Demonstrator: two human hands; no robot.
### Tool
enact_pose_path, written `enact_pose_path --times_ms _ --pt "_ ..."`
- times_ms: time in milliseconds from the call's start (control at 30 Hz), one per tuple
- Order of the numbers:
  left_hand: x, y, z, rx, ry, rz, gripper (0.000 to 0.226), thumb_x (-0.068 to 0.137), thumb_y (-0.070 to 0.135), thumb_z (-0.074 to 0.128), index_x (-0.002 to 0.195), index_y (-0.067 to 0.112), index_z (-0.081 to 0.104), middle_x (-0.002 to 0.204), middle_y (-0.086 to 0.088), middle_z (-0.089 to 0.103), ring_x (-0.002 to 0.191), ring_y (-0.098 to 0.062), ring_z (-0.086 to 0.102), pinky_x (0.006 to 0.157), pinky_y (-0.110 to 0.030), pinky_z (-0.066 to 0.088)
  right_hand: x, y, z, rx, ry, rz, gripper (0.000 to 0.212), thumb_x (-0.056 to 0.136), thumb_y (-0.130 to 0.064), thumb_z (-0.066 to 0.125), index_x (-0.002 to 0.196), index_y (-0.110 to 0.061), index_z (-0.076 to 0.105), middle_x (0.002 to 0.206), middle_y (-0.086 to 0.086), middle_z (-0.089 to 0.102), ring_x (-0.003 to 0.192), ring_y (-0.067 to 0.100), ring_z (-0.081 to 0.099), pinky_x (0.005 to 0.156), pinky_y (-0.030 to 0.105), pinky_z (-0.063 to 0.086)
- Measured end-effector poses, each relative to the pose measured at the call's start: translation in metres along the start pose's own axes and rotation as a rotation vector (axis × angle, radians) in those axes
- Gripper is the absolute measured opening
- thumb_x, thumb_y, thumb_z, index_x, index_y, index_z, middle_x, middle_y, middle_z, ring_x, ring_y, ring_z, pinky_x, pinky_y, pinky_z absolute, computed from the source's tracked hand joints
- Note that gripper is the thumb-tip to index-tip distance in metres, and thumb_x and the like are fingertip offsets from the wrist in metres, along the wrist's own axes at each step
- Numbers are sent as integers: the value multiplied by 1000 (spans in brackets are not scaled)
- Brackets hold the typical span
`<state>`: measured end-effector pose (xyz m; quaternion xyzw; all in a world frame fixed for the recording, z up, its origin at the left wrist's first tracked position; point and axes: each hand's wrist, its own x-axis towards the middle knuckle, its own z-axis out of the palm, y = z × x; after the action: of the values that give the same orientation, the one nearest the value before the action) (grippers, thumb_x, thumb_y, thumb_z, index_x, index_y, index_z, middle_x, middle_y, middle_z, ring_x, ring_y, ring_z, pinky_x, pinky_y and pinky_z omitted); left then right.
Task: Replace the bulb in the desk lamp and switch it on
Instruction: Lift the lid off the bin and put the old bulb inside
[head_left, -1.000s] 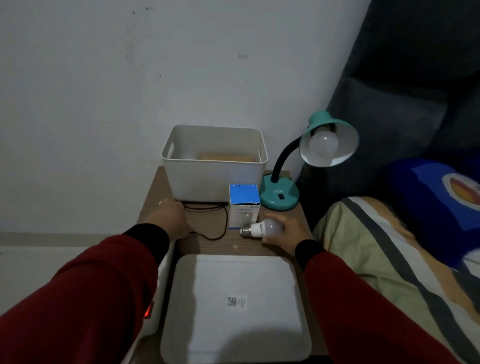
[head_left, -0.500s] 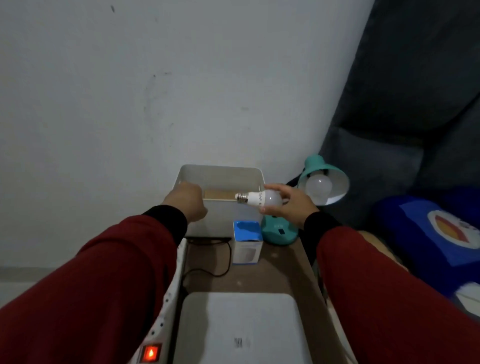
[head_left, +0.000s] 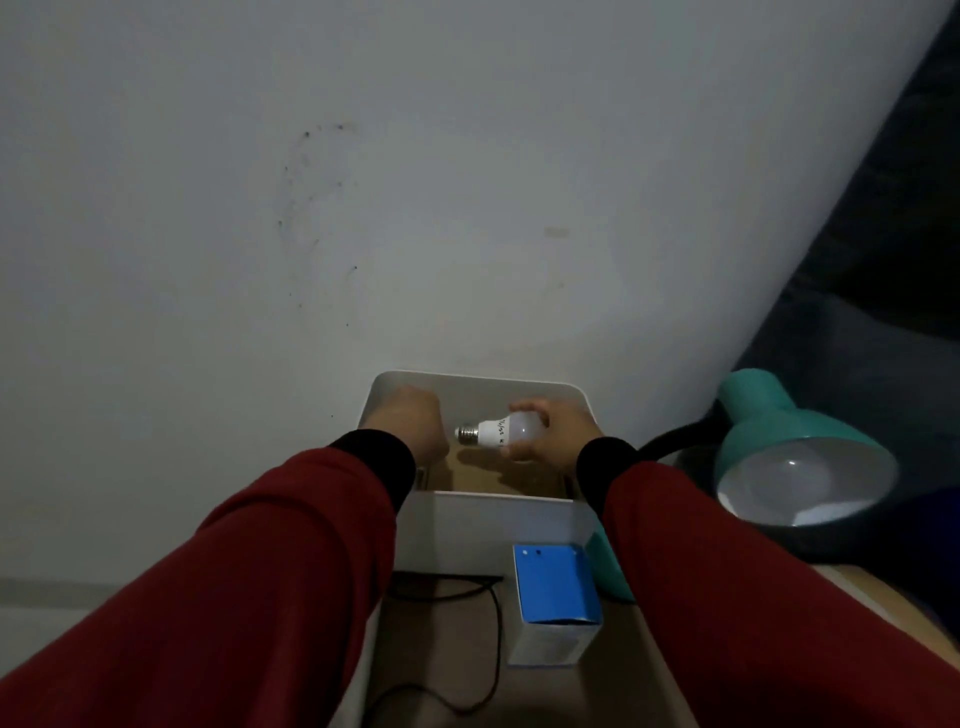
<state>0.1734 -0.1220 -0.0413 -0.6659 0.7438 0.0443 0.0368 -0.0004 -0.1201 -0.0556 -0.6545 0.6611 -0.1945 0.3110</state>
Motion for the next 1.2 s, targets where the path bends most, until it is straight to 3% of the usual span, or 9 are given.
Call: enact_pose_path --times_ms 133,300,467,667,833,1033,1200 --pt "16 -2 21 -51 -63 -8 36 90 26 53 117 2 56 128 -16 56 122 -30 50 100 -32 43 20 12 13 -118 -40 47 72 67 -22 83 133 -23 53 136 4 55 122 23 53 104 28 41" --pt "20 0 30 -54 -96 -5 36 89 28 54 113 2 59 126 -16 59 119 -30 53 97 -32 45 29 15 16 -221 -63 68 72 69 -25 82 134 -25 51 136 5 55 122 23 53 102 28 40" --pt "13 1 27 -73 -72 -13 35 89 26 55 115 2 59 126 -15 58 119 -29 54 95 -31 47 21 -1 7 -406 -144 87 89 72 -28 79 146 -21 30 143 8 47 125 27 50 98 28 42" --pt "-5 2 4 -64 -50 -17 36 87 24 59 116 3 57 126 -15 57 118 -28 54 94 -33 48 -7 -32 -16 -844 -167 20 49 84 -34 65 122 -6 56 124 14 62 114 28 59 90 33 49" --pt "-29 4 -15 -27 -1 -1 31 89 20 53 113 3 59 123 -15 59 117 -27 56 98 -30 47 -41 -48 -34 -893 -132 -9 45 88 -31 60 123 -3 56 128 16 59 116 29 58 90 33 48" --pt "-85 4 -31 -73 30 -42 37 89 22 55 121 3 53 132 -17 49 119 -29 52 96 -34 47 -103 -54 -50 -855 -56 -18 38 88 -28 59 115 -1 60 121 17 62 108 30 62 71 28 43" --pt "-146 6 -32 -87 48 -52 37 88 23 56 119 3 55 129 -17 51 116 -30 54 92 -34 48 -164 -44 -58 -860 -13 -21 39 87 -31 60 111 0 62 118 18 64 108 32 62 75 30 47"
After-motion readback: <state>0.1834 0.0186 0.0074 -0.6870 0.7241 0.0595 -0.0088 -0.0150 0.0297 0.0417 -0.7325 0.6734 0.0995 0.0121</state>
